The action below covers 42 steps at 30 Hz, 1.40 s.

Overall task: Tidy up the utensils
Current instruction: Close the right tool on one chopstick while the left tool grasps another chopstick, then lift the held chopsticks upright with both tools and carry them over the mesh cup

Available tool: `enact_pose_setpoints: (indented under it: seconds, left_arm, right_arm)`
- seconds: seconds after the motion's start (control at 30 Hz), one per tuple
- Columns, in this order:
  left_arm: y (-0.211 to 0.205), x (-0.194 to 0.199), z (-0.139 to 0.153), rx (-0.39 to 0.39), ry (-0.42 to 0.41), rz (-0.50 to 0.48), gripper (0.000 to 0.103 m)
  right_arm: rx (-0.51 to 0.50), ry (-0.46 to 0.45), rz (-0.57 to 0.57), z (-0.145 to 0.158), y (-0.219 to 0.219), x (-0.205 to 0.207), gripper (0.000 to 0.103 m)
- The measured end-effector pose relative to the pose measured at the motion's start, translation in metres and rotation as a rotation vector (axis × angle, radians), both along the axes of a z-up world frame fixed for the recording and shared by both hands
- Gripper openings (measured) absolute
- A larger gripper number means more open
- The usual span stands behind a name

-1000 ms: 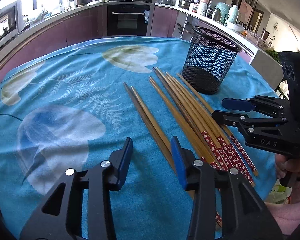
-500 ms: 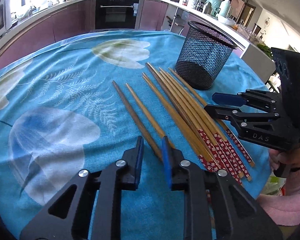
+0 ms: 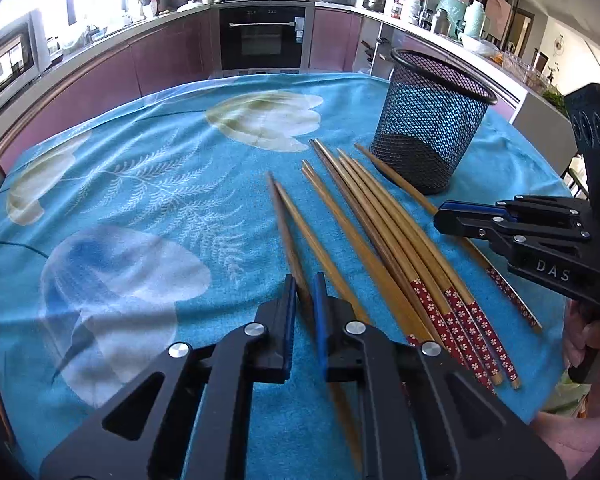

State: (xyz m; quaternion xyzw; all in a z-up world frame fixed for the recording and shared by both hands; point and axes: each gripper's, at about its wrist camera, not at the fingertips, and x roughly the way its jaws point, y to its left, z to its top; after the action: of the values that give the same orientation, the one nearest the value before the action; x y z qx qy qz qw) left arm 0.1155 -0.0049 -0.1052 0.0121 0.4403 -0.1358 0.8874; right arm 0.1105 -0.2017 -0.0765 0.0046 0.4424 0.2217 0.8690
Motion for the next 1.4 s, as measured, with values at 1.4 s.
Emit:
enact_pose_setpoints:
  seconds: [1.4]
  left_arm:
    - [0.008,-0.017,0.029,-0.146,-0.025,-0.094,0.008]
  right_arm:
    - [0.140,-0.059,0.114,0.030,-0.019,-0.019,0.006]
